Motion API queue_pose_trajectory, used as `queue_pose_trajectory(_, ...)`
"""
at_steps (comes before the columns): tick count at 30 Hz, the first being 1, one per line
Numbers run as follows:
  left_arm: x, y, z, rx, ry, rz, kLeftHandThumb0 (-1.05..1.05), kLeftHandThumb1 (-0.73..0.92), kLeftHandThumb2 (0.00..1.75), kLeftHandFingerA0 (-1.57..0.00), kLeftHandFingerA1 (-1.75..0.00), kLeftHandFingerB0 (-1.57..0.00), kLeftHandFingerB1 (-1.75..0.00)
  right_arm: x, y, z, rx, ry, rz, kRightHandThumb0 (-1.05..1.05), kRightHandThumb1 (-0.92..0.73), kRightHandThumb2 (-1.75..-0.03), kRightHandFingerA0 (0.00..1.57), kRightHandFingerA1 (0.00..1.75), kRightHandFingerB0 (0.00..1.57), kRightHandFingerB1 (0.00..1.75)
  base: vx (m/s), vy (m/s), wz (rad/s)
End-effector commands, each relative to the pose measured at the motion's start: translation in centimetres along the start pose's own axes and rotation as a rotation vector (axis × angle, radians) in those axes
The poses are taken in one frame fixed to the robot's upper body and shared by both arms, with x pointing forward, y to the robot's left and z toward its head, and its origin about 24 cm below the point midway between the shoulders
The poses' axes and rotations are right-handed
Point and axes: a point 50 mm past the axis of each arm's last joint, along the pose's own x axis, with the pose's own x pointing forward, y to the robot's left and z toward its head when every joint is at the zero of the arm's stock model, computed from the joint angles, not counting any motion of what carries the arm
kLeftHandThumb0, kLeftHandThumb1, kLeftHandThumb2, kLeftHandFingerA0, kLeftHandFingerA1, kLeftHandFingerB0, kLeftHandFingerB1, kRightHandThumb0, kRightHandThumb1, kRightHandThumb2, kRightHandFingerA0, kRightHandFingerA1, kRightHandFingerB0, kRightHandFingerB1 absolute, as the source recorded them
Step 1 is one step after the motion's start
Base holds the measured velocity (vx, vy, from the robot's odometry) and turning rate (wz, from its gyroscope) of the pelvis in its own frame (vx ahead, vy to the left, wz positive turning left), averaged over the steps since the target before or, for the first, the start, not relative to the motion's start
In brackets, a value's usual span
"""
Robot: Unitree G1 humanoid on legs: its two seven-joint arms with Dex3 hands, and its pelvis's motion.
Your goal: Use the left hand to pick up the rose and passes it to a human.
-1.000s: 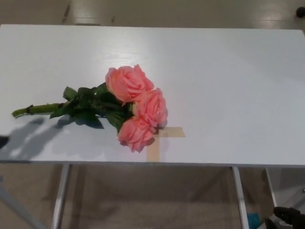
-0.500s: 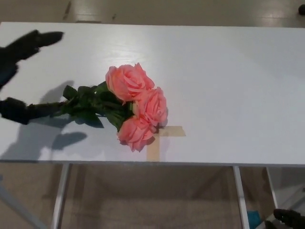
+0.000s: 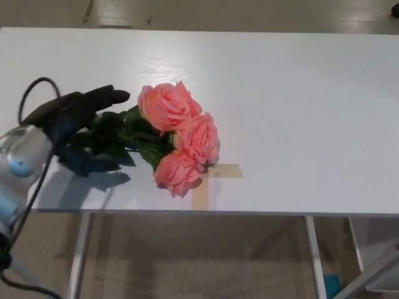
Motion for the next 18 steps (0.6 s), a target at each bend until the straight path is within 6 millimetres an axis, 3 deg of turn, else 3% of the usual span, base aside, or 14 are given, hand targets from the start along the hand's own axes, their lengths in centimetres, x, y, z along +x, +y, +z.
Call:
queue_pose_trajectory(1, 1.1, -0.4, 0.7, 0.036, 0.049, 0.018, -0.55, 0.37, 0.73, -0.06, -0.17, -0.06, -0.30, -0.2, -0.2, -1.0, -0.023, 0.039, 0.006, -0.57, -0.80, -0.65, 0.57, 0.46, 0.42, 0.33, 0.00, 0.000, 0.00)
queue_pose_trajectory(2, 1.1, -0.5, 0.9, 0.038, 0.047, 0.019, -0.55, 0.37, 0.73, -0.06, -0.17, -0.07, -0.30, -0.2, -0.1, -1.0, -0.026, 0.038, 0.006, -0.57, -0.80, -0.65, 0.57, 0.46, 0.42, 0.33, 0.00, 0.000, 0.00)
queue_pose_trajectory(3, 1.2, -0.7, 1.1, 0.041, 0.045, 0.021, -0.55, 0.38, 0.73, -0.07, -0.17, -0.07, -0.29, -0.2, -0.1, -1.0, -0.024, 0.036, 0.006, -0.58, -0.65, -1.00, 0.50, 0.59, 0.34, 0.50, 0.00, 0.000, 0.00)
queue_pose_trajectory(7, 1.3, -0.7, 1.2, 0.043, 0.047, 0.022, -0.55, 0.38, 0.73, -0.07, -0.17, -0.07, -0.29, -0.2, -0.1, -1.0, -0.023, 0.036, 0.006, -0.58, -0.65, -1.00, 0.50, 0.59, 0.34, 0.50, 0.00, 0.000, 0.00)
queue_pose_trajectory(8, 1.9, -1.2, 1.7, 0.055, 0.044, 0.030, -0.56, 0.39, 0.71, -0.09, -0.20, -0.09, -0.28, -0.2, -0.2, -1.0, 0.001, 0.032, 0.006, -0.57, -0.80, -0.65, 0.58, 0.46, 0.42, 0.33, 0.00, 0.000, 0.00)
queue_pose_trajectory(18, 2.8, -2.1, 2.5, 0.084, 0.068, 0.031, -0.55, 0.38, 0.72, -0.06, -0.34, -0.06, -0.33, -0.1, 0.0, -0.6, 0.008, 0.013, 0.009, -0.57, -0.80, -0.64, 0.58, 0.46, 0.44, 0.33, 0.00, 0.000, 0.00)
